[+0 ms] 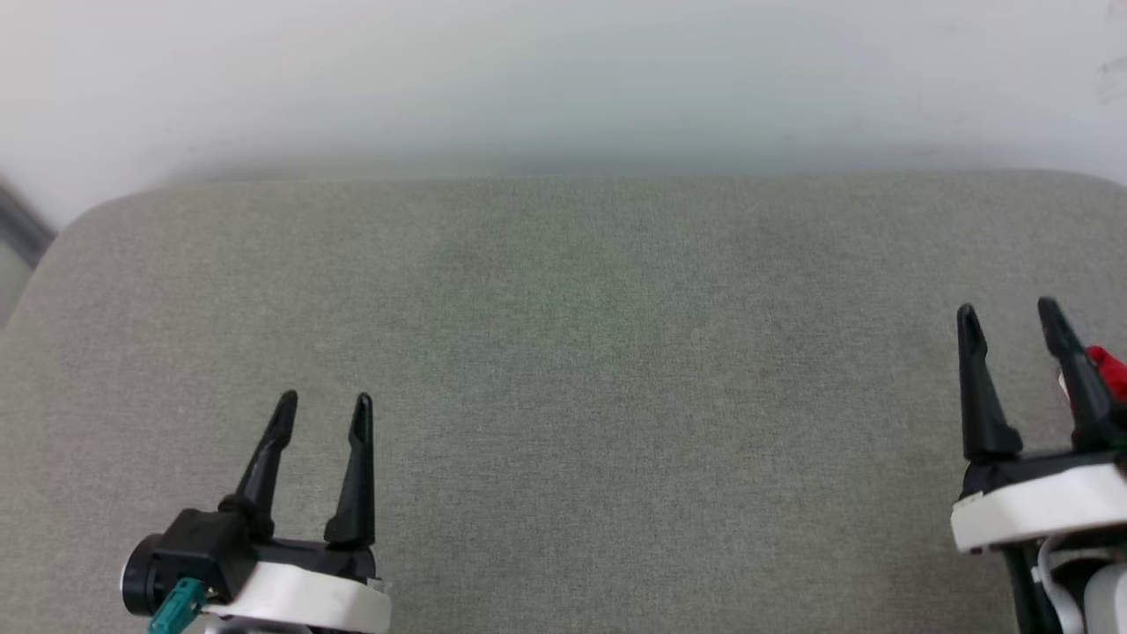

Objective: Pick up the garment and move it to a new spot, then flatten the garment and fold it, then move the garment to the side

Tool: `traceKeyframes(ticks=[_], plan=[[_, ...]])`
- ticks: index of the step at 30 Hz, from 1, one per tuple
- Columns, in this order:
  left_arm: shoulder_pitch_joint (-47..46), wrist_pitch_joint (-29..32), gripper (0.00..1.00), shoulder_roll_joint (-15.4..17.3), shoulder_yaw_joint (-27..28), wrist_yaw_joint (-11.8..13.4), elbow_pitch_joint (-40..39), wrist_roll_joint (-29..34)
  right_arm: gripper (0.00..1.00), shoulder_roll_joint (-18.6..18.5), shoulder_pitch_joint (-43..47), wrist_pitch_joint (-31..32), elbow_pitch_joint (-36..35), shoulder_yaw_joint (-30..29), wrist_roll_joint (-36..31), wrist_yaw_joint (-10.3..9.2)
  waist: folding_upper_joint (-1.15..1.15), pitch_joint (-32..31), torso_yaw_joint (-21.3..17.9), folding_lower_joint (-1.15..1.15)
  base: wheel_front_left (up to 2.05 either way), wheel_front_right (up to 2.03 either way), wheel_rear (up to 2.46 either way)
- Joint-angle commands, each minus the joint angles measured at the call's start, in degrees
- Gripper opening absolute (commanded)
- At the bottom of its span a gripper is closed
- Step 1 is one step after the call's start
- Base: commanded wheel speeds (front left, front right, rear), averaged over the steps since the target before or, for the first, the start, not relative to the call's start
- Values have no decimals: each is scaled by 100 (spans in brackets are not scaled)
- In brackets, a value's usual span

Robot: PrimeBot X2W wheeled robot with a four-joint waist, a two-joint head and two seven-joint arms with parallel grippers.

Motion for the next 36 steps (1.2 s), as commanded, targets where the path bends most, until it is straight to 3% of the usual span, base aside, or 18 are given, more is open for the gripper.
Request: traceKeyframes(ticks=[1, 11, 36], plan=[[65, -12, 100, -34, -26, -7, 8, 38, 100, 66, 118, -121, 72, -10, 33, -4, 0, -88, 40, 2, 0, 0, 0], [264, -12, 100, -207, 139, -6, -9, -13, 100, 315, 347, -773, 812, 217, 92, -3, 0, -217, -14, 2, 0, 0, 0], [231, -12, 100, -294, 171, -6, -74, 23, 100, 344, 177, -1025, 1194, 417, 169, -3, 0, -203, -23, 2, 0, 0, 0]])
